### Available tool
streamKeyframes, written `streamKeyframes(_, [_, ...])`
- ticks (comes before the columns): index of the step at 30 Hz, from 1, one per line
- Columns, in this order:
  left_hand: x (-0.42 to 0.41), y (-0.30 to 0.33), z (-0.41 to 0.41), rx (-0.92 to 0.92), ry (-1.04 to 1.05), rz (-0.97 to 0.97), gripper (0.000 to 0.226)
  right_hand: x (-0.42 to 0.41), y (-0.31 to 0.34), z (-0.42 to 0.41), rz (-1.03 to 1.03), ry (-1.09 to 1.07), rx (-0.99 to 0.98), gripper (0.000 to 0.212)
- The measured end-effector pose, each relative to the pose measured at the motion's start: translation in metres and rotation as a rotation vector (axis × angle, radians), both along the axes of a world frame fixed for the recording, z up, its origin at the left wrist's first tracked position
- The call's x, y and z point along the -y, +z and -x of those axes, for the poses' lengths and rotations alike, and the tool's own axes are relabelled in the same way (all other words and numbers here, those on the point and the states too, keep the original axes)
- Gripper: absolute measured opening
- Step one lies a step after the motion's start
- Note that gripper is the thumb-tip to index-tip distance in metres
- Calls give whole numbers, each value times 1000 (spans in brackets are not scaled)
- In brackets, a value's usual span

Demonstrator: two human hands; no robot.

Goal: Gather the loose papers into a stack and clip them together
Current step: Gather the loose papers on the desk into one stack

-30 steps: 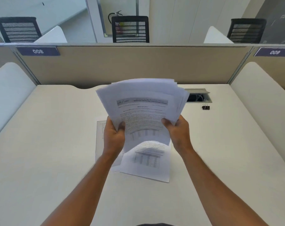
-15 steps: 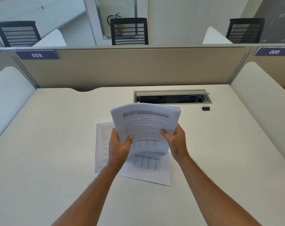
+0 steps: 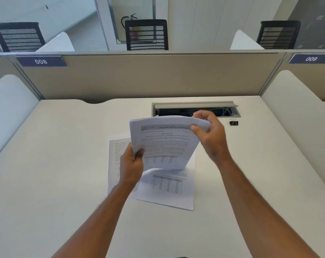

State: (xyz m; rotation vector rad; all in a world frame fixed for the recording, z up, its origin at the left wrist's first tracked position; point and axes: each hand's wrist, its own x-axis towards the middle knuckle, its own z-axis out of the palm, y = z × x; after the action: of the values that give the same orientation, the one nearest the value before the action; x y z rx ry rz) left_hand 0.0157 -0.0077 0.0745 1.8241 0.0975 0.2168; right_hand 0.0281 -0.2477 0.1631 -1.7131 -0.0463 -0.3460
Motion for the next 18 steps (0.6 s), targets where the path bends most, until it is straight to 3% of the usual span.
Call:
streamKeyframes(4, [0, 8, -4, 10, -3, 6, 44, 6, 13, -7, -71, 79, 8, 35])
streamKeyframes(6, [0, 10, -6, 5, 15, 41, 39, 8, -1, -7, -144, 155, -101, 39])
streamKeyframes(9, [0, 13, -4, 9, 21, 109, 38, 9, -44, 2, -64, 236, -321, 28])
streamKeyframes(12, [-1, 11, -1, 28, 11, 195, 30, 4, -81, 17, 93, 150, -402, 14])
streamKeyframes(14, [0, 4, 1, 14, 3, 226, 26, 2, -99, 25, 88, 60, -421, 16])
streamKeyframes(18, [2, -24, 11, -119, -62, 114, 28, -2, -127, 38, 114, 4, -532, 17])
